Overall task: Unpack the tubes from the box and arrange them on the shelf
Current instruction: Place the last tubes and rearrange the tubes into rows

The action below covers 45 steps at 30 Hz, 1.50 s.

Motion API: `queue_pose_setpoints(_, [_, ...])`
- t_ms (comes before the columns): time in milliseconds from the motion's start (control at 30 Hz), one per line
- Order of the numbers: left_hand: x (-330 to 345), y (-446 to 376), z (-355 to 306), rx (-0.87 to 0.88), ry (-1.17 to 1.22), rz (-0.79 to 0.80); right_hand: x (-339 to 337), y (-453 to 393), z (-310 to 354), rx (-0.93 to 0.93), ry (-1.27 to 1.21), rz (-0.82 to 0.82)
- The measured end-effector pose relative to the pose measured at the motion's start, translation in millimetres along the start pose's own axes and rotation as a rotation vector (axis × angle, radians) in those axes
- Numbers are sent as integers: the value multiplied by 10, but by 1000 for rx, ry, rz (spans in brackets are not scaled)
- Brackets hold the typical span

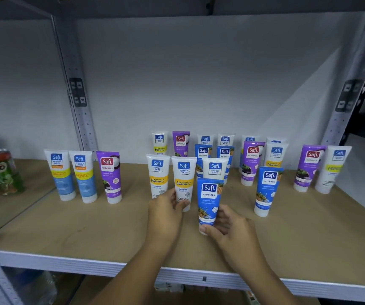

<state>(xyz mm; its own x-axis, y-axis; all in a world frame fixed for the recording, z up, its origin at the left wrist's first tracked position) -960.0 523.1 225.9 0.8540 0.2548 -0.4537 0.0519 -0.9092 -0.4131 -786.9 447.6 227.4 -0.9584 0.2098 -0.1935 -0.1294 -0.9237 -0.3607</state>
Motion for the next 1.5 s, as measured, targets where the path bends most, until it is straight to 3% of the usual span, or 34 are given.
queue_pose_setpoints(833, [-199, 314, -63, 48, -170, -73, -77, 73, 0, -7, 59, -36])
queue_pose_setpoints(933, [-135, 467, -256, 169, -206, 60, -227, 138, 11, -8, 81, -50])
queue_pose_setpoints(1067, [271, 819, -715, 492, -235, 553, -556, 247, -25, 27, 106, -74])
queue_pose_setpoints(1133, [490, 970, -876, 626, -301, 705, -763, 309, -20, 33, 121, -96])
queue_pose_setpoints(1500, [1295, 924, -1156, 650, -316, 840, -1704, 339, -176, 61, 315, -213])
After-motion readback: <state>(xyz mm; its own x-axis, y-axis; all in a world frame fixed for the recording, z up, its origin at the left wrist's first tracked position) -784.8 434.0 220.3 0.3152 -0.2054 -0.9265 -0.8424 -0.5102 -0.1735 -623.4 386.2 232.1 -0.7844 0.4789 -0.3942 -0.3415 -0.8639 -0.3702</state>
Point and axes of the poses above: each hand's wrist, its own y-axis away from the middle knuckle, its own x-axis out of the palm, z = x × y, the point moved 9 cm from there along -y, towards the middle knuckle, and after that the axes turned 8 degrees about -y, right-handed, at the moved point
